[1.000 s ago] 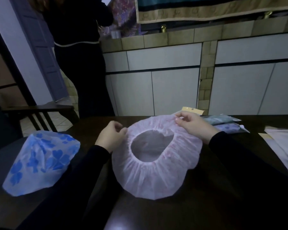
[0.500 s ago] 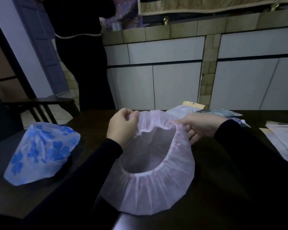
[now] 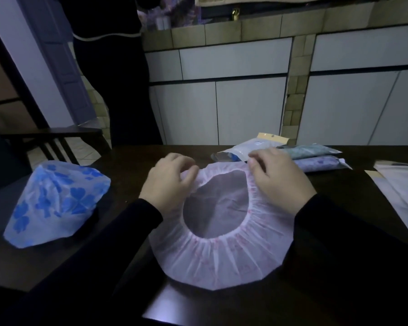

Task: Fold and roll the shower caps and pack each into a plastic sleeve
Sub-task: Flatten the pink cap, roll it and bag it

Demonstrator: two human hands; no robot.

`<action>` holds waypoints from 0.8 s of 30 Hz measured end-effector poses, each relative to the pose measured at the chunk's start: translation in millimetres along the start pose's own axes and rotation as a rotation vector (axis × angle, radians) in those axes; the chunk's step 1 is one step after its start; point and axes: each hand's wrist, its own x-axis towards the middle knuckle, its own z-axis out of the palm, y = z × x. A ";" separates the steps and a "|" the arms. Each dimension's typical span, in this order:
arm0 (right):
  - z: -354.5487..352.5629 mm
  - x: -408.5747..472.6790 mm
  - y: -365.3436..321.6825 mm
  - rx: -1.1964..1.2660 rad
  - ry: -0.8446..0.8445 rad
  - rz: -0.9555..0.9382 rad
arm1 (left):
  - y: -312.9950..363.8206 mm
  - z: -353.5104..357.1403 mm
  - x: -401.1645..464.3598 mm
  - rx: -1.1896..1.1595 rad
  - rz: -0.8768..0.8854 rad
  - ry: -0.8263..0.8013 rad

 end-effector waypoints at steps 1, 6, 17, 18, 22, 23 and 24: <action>1.0 -11.5 -6.4 0.013 -0.036 -0.027 | 3.5 1.7 -5.9 -0.007 0.076 -0.059; 24.4 -40.1 -7.1 -0.126 -0.444 0.041 | -4.8 23.6 -22.9 0.236 0.117 -0.553; 22.1 -25.8 16.7 -0.456 -0.723 0.098 | 0.1 13.7 -7.6 0.340 -0.166 -0.667; 21.0 -24.5 14.7 -0.459 -0.682 0.070 | 7.2 14.4 -3.9 0.386 -0.115 -0.557; 23.3 -32.9 -3.3 -0.419 -0.418 -0.008 | 25.7 34.9 12.0 0.294 0.298 -0.345; 27.0 -38.7 -6.7 -0.404 -0.404 -0.004 | 26.2 42.4 16.0 0.243 0.362 -0.406; 31.8 -45.2 -8.1 -0.386 -0.426 0.006 | 24.0 50.7 19.3 0.215 0.381 -0.495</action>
